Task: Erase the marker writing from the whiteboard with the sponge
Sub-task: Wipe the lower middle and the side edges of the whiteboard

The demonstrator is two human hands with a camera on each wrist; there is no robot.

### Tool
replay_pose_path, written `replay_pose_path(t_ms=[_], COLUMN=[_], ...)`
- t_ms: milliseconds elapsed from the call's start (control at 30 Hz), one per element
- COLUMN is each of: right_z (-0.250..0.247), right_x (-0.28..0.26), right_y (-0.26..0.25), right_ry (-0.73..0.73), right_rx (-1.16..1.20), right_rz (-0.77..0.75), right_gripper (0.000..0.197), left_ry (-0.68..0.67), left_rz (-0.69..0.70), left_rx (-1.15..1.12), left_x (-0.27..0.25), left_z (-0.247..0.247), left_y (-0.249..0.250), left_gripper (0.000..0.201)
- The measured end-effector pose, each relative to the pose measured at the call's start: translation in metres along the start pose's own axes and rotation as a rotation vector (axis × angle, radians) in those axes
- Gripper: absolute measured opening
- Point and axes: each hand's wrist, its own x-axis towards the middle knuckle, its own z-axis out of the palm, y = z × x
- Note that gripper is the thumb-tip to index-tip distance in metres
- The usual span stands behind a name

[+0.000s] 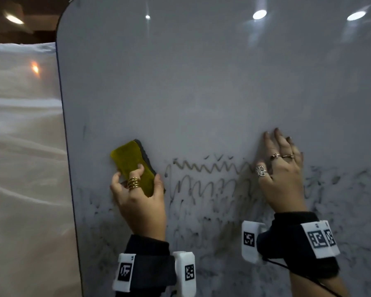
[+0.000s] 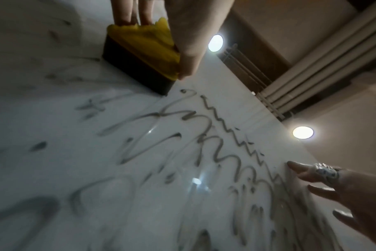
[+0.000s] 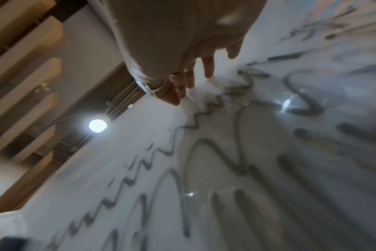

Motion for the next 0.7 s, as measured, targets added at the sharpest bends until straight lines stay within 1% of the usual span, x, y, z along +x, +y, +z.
replay_pose_path(t_ms=[67, 167, 200, 233, 267, 300, 333, 367, 433, 467, 500, 567, 600, 633, 700], right_z=[-0.002, -0.002, -0.001, -0.001, -0.001, -0.001, -0.001, 0.001, 0.002, 0.002, 0.002, 0.001, 0.001, 0.001, 0.0], right_x=[0.0, 0.003, 0.004, 0.006, 0.007, 0.008, 0.007, 0.006, 0.004, 0.004, 0.004, 0.002, 0.002, 0.002, 0.004], right_y=[0.001, 0.001, 0.001, 0.001, 0.002, 0.004, 0.007, 0.009, 0.01, 0.011, 0.013, 0.018, 0.02, 0.021, 0.023], right_ry=[-0.034, -0.02, -0.025, -0.028, -0.03, -0.034, -0.04, -0.039, -0.027, -0.018, -0.008, 0.016, 0.027, 0.034, 0.035], right_rx=[-0.05, -0.12, -0.139, -0.151, -0.154, -0.153, -0.155, -0.16, -0.154, -0.143, -0.129, -0.12, -0.122, -0.123, -0.104], right_rz=[-0.021, -0.025, -0.018, -0.016, -0.018, -0.022, -0.029, -0.039, -0.059, -0.066, -0.075, -0.107, -0.126, -0.141, -0.163], right_gripper=[0.075, 0.068, 0.067, 0.067, 0.068, 0.07, 0.071, 0.07, 0.068, 0.068, 0.067, 0.066, 0.065, 0.064, 0.063], left_ry=[0.01, -0.103, -0.167, -0.238, -0.286, -0.295, -0.302, -0.306, -0.277, -0.253, -0.228, -0.2, -0.202, -0.211, -0.239], left_rz=[0.052, 0.246, 0.309, 0.361, 0.389, 0.412, 0.433, 0.457, 0.481, 0.476, 0.471, 0.483, 0.497, 0.518, 0.583], left_rx=[0.042, -0.038, -0.056, -0.053, -0.046, -0.041, -0.046, -0.059, -0.094, -0.106, -0.112, -0.094, -0.094, -0.101, -0.132], left_x=[-0.004, -0.025, -0.035, -0.043, -0.049, -0.051, -0.05, -0.047, -0.037, -0.03, -0.023, -0.008, -0.001, 0.003, 0.005], left_z=[0.002, 0.022, 0.031, 0.039, 0.045, 0.049, 0.048, 0.045, 0.031, 0.025, 0.018, 0.011, 0.009, 0.01, 0.018], left_y=[0.008, 0.045, 0.059, 0.069, 0.075, 0.076, 0.072, 0.069, 0.059, 0.052, 0.043, 0.024, 0.017, 0.015, 0.023], left_gripper=[0.035, 0.051, 0.046, 0.037, 0.028, 0.026, 0.03, 0.038, 0.064, 0.07, 0.064, 0.032, 0.02, 0.012, 0.004])
